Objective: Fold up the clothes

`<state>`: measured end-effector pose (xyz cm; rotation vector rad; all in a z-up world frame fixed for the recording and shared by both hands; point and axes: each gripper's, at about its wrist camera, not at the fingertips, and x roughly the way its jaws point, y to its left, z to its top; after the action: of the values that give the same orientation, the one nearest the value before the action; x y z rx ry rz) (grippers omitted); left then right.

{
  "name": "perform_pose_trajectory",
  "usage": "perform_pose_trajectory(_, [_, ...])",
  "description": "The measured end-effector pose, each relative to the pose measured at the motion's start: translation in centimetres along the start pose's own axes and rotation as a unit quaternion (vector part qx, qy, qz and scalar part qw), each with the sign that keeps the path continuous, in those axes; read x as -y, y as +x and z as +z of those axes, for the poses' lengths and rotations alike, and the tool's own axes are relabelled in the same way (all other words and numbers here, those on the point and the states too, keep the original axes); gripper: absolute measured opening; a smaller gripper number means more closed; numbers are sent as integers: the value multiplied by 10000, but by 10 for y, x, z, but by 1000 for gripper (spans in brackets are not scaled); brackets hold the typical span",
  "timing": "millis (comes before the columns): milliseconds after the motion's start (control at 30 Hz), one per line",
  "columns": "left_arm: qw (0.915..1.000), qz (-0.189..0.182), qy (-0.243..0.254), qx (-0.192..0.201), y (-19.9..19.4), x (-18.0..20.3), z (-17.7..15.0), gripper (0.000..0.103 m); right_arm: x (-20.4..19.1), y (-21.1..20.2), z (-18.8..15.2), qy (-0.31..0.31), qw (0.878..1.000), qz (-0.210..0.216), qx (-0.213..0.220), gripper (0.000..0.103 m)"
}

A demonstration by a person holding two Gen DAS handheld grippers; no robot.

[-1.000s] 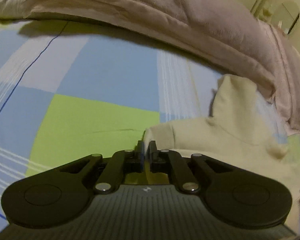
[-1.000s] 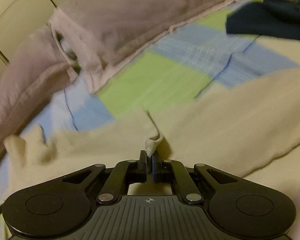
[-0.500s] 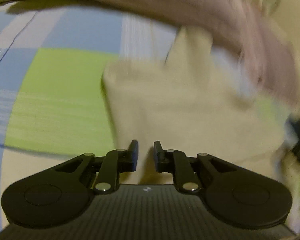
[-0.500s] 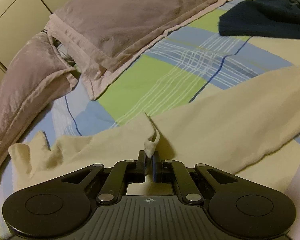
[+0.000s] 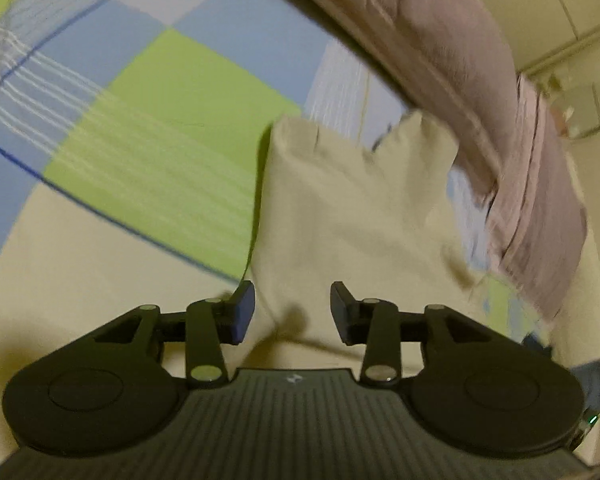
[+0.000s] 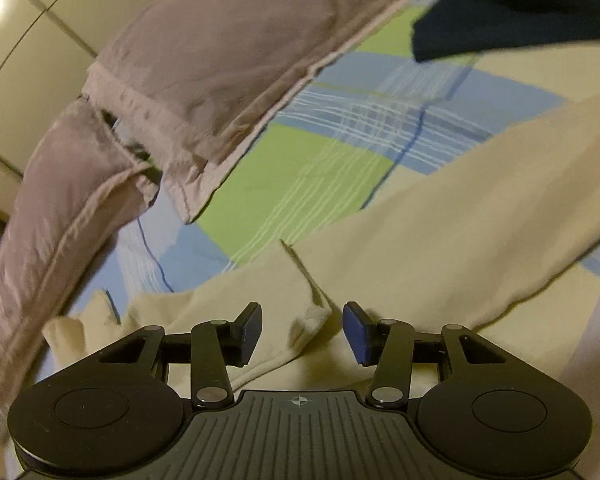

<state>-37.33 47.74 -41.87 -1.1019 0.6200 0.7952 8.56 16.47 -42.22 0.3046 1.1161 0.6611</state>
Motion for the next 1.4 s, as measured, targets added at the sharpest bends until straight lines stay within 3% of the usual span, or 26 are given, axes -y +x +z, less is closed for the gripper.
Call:
perform_pose_trajectory(33, [9999,41,109,4,1,1,-1,31,3,3,1,103,9999,46,-20,48])
perform_pose_trajectory(67, [9997,82,218,9,2,3,-1,11,6,5,3,185,9998,85,-54,48])
perform_pose_trajectory(100, [9994,124,327,13,3,4,-2,1,8,8,5,231,9996,104,-84,41])
perform_pose_trajectory(133, [9989,165,437,18,4,6,-2,1,7,10,6,197,9996,110,-141,13])
perform_pose_trajectory(233, [9967,293,753,102,2,8,-2,0,1,6,5,-70,9996,212,-146,7])
perform_pose_trajectory(367, [9929,478,1030,368,-15,-6,5,0,-9,-3,-1,-414,9979,487,-96,7])
perform_pose_trajectory(467, [9885,765,1302,3,1,-7,3,2,-9,9,-11,-615,9979,67,-212,7])
perform_pose_trajectory(533, [9820,909,1657,-57,5,1,-3,5,-5,12,-15,-540,9984,26,-187,7])
perform_pose_trajectory(600, [9784,1010,1795,150,-2,11,-5,5,-9,4,-13,-598,9981,65,-92,7])
perform_pose_trajectory(667, [9808,980,1603,523,-15,16,-4,5,-14,-5,-11,-739,9972,78,-2,7])
perform_pose_trajectory(733, [9808,911,1494,863,-27,22,-2,5,-23,-11,-10,-1042,9942,-231,122,7])
perform_pose_trajectory(800, [9754,836,1780,999,-29,35,2,5,-34,-18,-11,-1434,9878,-461,402,8])
perform_pose_trajectory(933, [9626,674,2499,802,1,59,9,5,-53,-17,-16,-1891,9798,-254,595,8])
perform_pose_trajectory(1067, [9554,904,2787,358,53,52,17,10,-56,22,-26,-2303,9724,-342,-167,8])
perform_pose_trajectory(1167, [9641,891,2473,383,52,49,26,9,-56,32,-26,-2381,9700,-400,-286,7])
perform_pose_trajectory(1300, [9711,544,2259,537,25,54,14,11,-59,13,-24,-2404,9703,-237,106,8])
perform_pose_trajectory(1400, [9690,702,2370,53,30,50,-5,14,-50,23,-30,-2248,9735,-295,-291,7])
